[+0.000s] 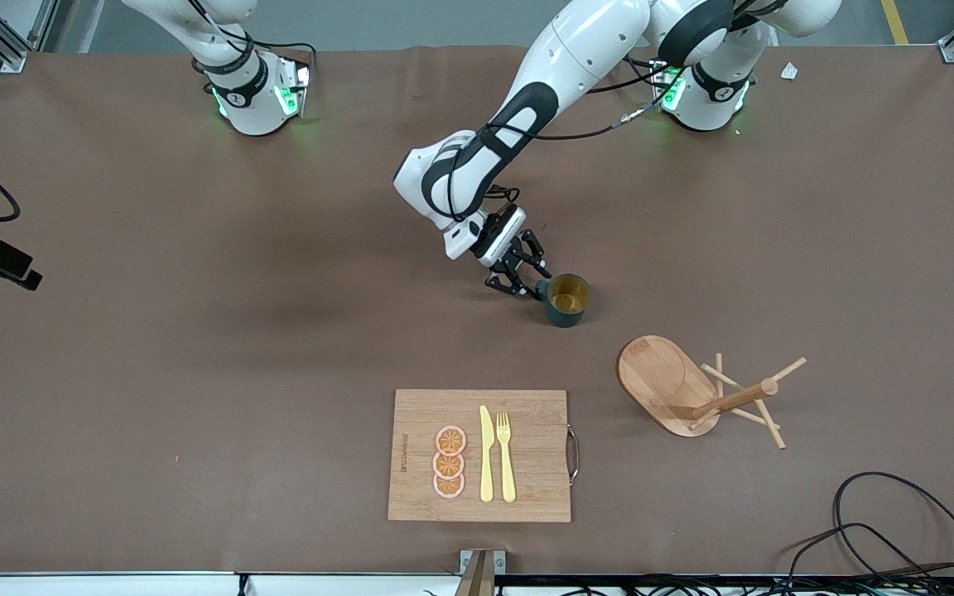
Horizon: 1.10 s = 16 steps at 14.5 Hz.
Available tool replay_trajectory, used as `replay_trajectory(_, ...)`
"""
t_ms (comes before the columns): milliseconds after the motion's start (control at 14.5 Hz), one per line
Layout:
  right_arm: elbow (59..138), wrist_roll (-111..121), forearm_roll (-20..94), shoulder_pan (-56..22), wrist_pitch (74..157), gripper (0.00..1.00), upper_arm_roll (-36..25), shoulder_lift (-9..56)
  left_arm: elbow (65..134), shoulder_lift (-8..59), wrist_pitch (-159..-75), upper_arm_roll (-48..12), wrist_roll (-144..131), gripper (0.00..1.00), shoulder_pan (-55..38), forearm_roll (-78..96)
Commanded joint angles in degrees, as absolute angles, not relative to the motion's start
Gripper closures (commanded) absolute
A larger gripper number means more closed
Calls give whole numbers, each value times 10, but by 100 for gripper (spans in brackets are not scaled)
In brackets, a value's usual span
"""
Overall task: Pass cup and hang on rack
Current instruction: 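Lower the left gripper onto the mug handle and grasp it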
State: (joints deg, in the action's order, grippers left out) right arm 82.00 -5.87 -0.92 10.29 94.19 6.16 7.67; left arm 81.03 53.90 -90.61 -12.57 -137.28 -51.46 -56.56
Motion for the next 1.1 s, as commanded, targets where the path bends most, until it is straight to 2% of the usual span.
replay_trajectory(0, 823, -58, -16, 111, 936, 0, 69, 69, 799, 542, -896, -122, -1368, 57, -521, -573)
replay_trajectory(275, 822, -58, -16, 111, 937, 0, 69, 69, 799, 542, -896, -122, -1362, 64, -520, -574)
replay_trajectory(756, 823, -58, -16, 111, 937, 0, 69, 69, 797, 530, -891, -123, -1316, 95, -519, -567)
replay_trajectory(1031, 822, -57, -16, 111, 937, 0, 69, 69, 795, 504, -889, -123, -1247, 99, -513, -544)
